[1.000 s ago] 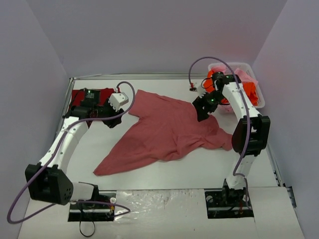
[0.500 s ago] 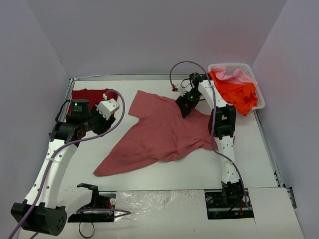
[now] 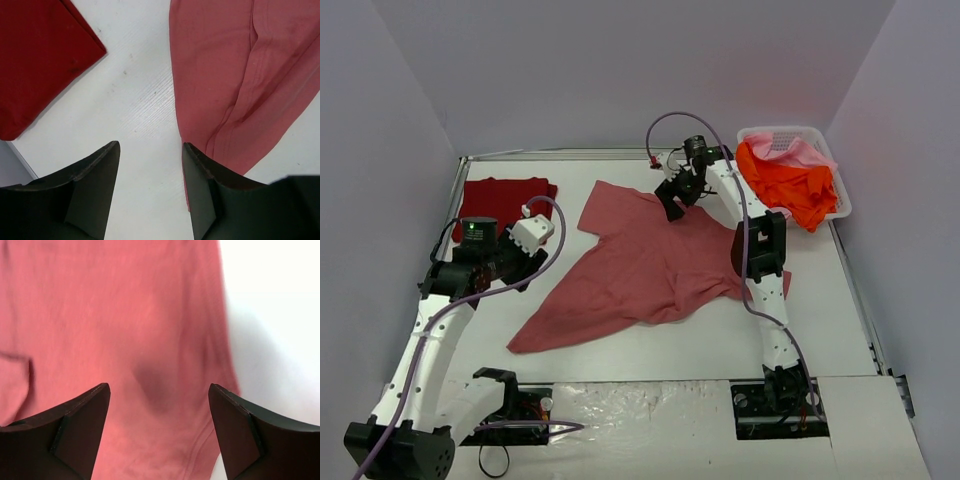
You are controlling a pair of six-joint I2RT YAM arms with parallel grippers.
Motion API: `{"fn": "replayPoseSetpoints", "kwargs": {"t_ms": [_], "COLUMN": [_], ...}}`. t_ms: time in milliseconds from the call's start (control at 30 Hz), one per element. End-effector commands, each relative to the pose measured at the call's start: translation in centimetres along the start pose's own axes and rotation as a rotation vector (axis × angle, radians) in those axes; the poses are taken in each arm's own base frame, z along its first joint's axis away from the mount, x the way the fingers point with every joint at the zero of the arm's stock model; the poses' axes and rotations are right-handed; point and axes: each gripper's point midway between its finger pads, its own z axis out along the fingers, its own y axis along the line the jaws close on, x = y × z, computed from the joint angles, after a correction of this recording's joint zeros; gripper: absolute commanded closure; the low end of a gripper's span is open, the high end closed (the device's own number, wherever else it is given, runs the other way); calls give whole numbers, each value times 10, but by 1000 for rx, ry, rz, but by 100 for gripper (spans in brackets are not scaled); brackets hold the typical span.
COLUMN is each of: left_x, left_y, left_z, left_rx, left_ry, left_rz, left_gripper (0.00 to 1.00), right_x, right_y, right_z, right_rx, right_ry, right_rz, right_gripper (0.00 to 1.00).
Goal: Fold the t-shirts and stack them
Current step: Flatten out the tshirt
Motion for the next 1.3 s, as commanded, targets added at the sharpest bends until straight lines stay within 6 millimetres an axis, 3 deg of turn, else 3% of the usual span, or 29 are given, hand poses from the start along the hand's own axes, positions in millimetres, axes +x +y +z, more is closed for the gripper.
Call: {"fn": "replayPoseSetpoints", "kwargs": {"t_ms": [0, 167, 333, 733, 1167, 1267], "left_x": [-3, 2, 10, 22, 26, 26], "left_y": [-1, 1, 2, 1, 3, 4], "left_z": [-7, -10, -9, -7, -8, -9], "left_rx": [-12, -24, -30, -35, -42, -45], "left_ry": [-39, -40, -29, 0, -1, -1], "left_rz": [-29, -54, -73, -88, -108, -112], "left_gripper": [48, 44, 43, 42, 41, 41], "right_x": [-63, -96, -105, -85, -71, -71], "right_y": [-8, -25, -25, -11, 10, 12], "right_z": [-29, -21, -1, 47, 75, 80], "right_rx": [149, 238, 214, 116, 15, 5], "right_ry": [-152, -262, -299, -253, -230, -230], "right_rz": [-20, 1, 21, 46, 64, 61], "right_gripper": [23, 15, 11, 12, 14, 19]}}
